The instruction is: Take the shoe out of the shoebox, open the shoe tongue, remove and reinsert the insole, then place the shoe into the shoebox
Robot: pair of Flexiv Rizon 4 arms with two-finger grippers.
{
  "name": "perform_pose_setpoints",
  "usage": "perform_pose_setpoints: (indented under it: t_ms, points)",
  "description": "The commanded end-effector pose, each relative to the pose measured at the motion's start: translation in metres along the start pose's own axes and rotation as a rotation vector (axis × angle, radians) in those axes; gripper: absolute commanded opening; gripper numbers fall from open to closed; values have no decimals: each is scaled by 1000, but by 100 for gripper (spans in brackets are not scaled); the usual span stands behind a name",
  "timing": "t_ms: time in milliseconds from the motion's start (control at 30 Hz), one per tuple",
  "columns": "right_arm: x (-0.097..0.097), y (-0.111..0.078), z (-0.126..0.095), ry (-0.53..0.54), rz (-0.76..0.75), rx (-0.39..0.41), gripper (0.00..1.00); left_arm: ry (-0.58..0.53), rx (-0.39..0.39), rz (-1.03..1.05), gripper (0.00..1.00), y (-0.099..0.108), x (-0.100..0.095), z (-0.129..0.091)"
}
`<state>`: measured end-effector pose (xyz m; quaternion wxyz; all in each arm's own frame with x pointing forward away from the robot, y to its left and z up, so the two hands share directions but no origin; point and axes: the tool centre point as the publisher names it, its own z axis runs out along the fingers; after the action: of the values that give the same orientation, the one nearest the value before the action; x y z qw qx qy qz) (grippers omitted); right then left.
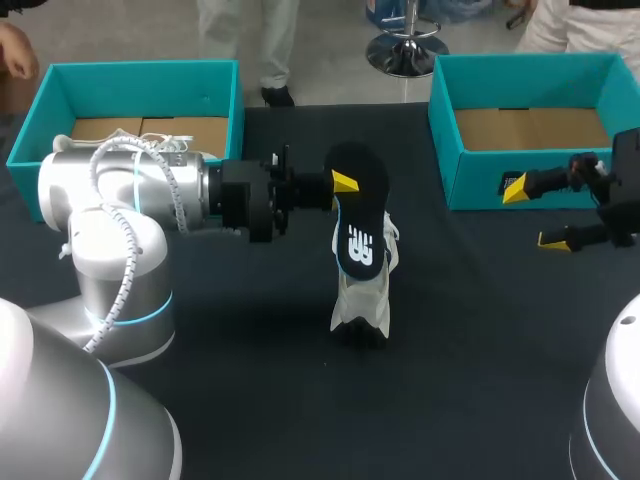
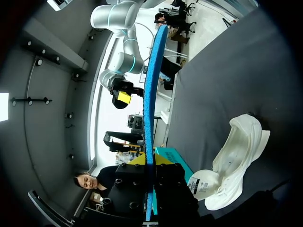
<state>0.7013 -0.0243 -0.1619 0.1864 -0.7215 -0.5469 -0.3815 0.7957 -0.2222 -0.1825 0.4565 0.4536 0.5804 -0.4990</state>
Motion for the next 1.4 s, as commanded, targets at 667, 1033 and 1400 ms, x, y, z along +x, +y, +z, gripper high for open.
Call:
perform_pose_setpoints:
  t_ms: [667,1033,1400]
  points:
    - [-10,-7,-28,-14,-23,23,100,19,-7,-31,0,-2,2,-6]
    - [-10,-7,-28,-14,-23,23,100,105,82,-278,0,-22,0,-23]
    - [-10,-7,-28,-14,-23,23,100,217,137,-461,0,-45,-2,-38]
